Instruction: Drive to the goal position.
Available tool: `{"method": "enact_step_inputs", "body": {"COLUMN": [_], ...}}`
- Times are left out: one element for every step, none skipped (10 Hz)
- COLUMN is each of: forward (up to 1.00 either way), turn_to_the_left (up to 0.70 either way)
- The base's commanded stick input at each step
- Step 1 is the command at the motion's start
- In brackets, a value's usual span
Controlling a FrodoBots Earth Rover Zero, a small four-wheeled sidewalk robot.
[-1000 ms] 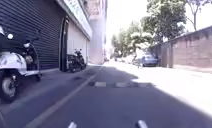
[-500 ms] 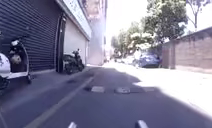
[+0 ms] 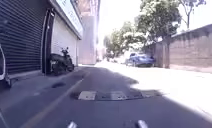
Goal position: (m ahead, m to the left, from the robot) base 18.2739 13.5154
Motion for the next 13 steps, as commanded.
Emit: {"method": "enact_step_inputs", "body": {"forward": [0.7,0.7,0.7,0.7,0.7,0.7,0.7,0.7,0.7,0.7,0.7,0.7,0.7], "turn_to_the_left": [0.0,0.0,0.0,0.0,0.0,0.0,0.0,0.0,0.0,0.0,0.0,0.0,0.0]}}
